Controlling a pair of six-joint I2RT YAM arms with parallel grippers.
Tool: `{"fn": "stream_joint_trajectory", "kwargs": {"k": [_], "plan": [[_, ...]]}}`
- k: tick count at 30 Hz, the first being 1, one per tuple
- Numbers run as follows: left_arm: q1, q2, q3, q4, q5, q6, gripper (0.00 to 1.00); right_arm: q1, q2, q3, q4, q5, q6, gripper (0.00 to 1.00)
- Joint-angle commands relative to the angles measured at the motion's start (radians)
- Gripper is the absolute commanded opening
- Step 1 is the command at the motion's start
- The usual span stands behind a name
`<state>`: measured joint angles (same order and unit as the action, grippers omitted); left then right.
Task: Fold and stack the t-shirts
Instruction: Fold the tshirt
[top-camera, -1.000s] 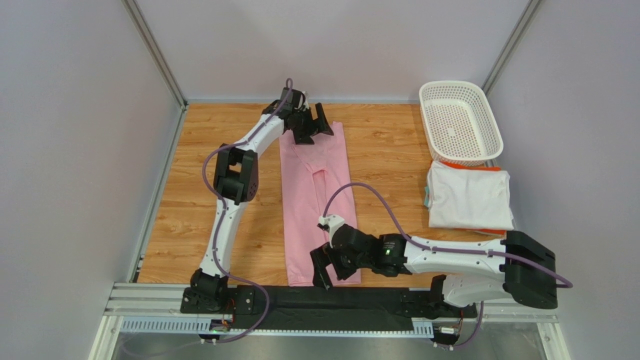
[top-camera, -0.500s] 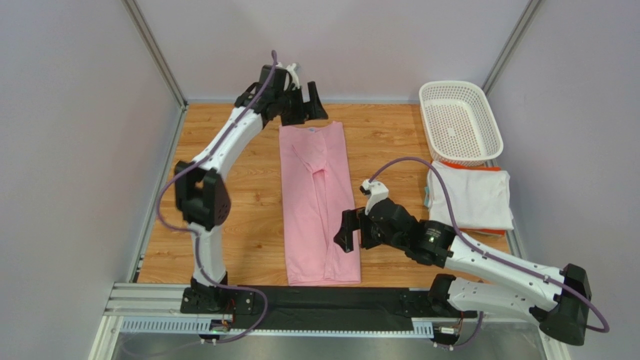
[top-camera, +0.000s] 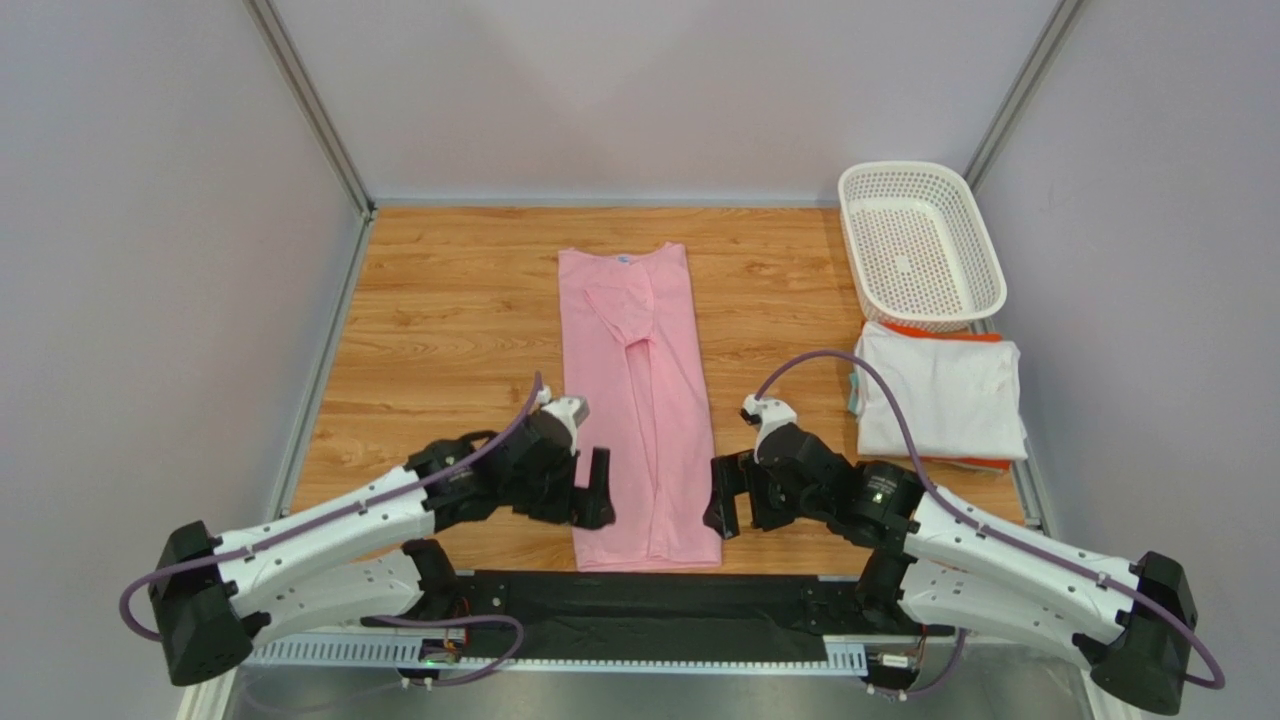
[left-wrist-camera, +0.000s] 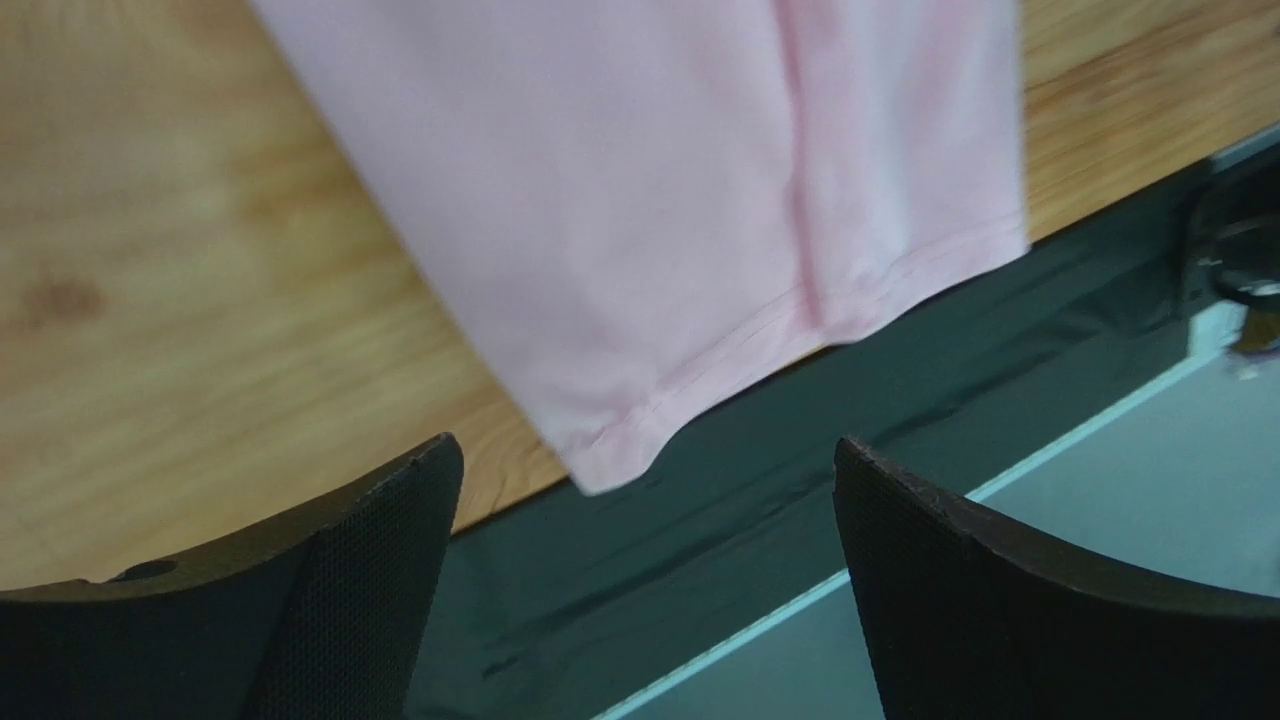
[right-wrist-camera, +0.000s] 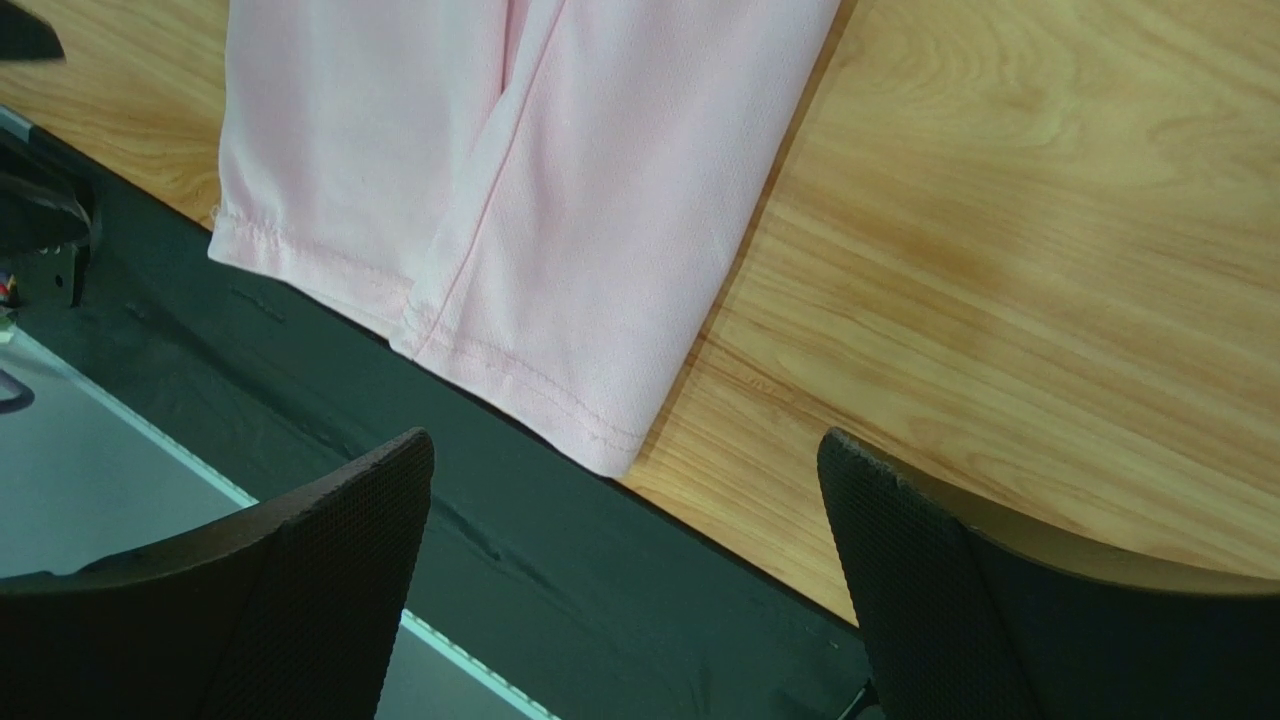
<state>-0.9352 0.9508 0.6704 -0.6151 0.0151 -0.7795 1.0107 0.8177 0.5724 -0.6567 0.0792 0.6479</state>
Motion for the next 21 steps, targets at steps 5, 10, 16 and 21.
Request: {"fn": "stream_joint_trajectory", "kwargs": {"k": [5,10,16,21], "plan": [[-0.22,-0.182,-0.144,-0.135,-0.136,-0.366,0.98,-0.004,-0.026,-0.078,0.084,-0.179,0.012,1.0],[-0.228,-0.083,-0.157,-0.072,-0.135,-0.349,0.92,-0.003,0.006,-0.115,0.134,-0.225,0.049,1.0],[-0.226,-0.001,-0.198,0.041,-0.09,-0.356,0.72,0.012,0.028,-0.141,0.166,-0.229,0.084,0.95],[-0.226,0.031,-0.242,0.074,-0.08,-0.368,0.66,0.025,0.052,-0.167,0.212,-0.23,0.108,0.92]]}}
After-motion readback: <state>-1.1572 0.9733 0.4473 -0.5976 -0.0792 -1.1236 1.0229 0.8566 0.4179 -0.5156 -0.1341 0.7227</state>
